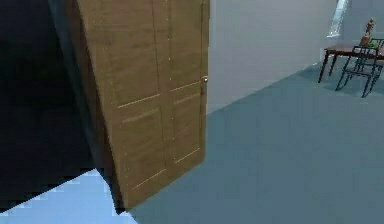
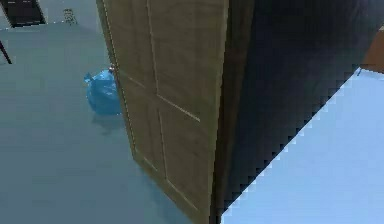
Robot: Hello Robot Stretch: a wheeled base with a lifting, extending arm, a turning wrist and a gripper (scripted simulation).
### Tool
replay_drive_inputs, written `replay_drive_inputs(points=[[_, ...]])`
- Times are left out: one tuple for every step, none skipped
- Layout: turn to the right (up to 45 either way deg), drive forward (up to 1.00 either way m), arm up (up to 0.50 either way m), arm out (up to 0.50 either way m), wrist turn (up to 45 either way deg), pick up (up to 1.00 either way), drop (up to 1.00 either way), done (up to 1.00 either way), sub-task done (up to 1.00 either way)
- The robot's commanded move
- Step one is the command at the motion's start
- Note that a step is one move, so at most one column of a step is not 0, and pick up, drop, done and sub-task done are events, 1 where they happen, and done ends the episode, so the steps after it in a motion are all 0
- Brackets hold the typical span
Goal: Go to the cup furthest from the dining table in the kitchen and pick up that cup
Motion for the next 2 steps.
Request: replay_drive_inputs(points=[[45.0, 0.0, 0.0, 0.0, 0.0, 0.0, 0.0, 0.0, 0.0], [0.0, 1.0, 0.0, 0.0, 0.0, 0.0, 0.0, 0.0, 0.0]])
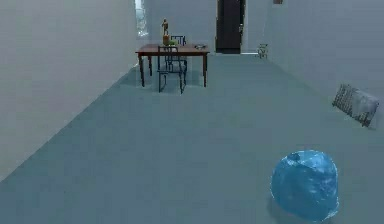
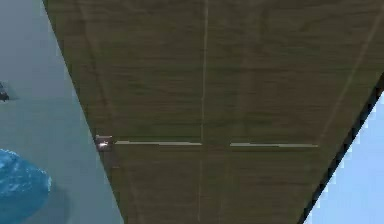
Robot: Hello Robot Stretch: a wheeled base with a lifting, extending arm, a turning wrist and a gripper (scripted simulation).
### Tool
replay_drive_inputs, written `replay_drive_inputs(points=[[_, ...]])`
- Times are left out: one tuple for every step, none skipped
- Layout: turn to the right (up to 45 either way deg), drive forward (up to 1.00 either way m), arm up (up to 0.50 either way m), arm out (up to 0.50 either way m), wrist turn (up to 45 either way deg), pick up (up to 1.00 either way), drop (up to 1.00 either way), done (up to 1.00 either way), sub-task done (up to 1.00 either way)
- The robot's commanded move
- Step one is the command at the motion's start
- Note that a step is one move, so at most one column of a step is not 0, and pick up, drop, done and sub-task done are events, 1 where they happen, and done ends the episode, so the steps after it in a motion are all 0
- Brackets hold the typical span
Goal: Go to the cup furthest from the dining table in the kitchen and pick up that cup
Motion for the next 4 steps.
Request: replay_drive_inputs(points=[[0.0, 1.0, 0.0, 0.0, 0.0, 0.0, 0.0, 0.0, 0.0], [3.0, 0.0, 0.0, 0.0, 0.0, 0.0, 0.0, 0.0, 0.0], [0.0, 0.65, 0.0, 0.0, 0.0, 0.0, 0.0, 0.0, 0.0], [9.0, 0.0, 0.0, 0.0, 0.0, 0.0, 0.0, 0.0, 0.0]])
